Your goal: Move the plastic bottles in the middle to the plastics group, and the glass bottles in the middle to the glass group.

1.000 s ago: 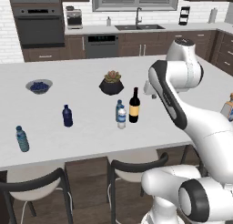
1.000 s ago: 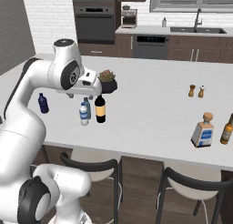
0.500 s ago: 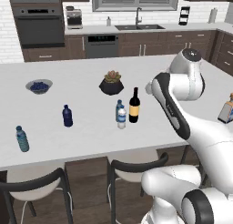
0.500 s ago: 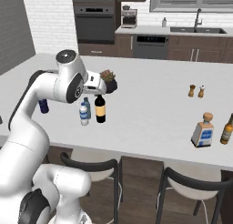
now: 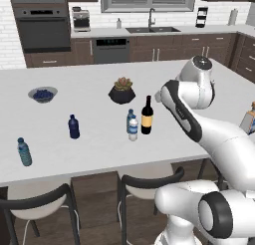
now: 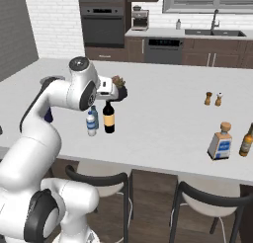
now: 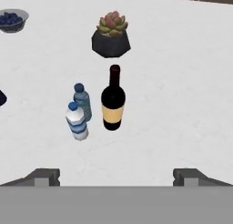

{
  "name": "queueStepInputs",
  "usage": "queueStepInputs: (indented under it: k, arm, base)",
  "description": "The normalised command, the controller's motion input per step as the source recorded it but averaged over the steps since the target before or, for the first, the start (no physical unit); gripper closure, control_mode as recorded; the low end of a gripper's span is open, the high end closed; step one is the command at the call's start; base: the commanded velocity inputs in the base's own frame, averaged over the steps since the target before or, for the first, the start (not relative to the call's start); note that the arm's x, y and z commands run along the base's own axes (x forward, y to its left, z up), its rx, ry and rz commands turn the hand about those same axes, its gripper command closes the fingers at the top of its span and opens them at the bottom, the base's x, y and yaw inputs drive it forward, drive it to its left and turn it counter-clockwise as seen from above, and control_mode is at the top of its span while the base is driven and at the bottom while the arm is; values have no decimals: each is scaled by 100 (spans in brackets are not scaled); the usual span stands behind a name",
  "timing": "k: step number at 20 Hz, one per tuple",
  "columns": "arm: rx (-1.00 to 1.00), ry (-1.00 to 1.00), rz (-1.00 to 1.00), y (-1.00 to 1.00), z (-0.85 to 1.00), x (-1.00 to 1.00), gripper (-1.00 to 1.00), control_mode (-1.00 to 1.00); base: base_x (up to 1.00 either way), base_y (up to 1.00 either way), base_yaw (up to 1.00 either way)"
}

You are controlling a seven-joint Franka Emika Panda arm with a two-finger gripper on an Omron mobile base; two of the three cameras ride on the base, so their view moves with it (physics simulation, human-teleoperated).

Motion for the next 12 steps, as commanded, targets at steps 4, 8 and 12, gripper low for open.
queueStepInputs:
  k: [4, 8, 12]
  arm:
    - [0, 9, 10, 2, -12, 39, -100, -100]
    - [0, 1, 1, 3, -23, 18, -100, -100]
    - [0, 0, 0, 21, -27, 39, -100, -100]
  base:
    - [0, 0, 0]
    - [0, 0, 0]
    - [0, 0, 0]
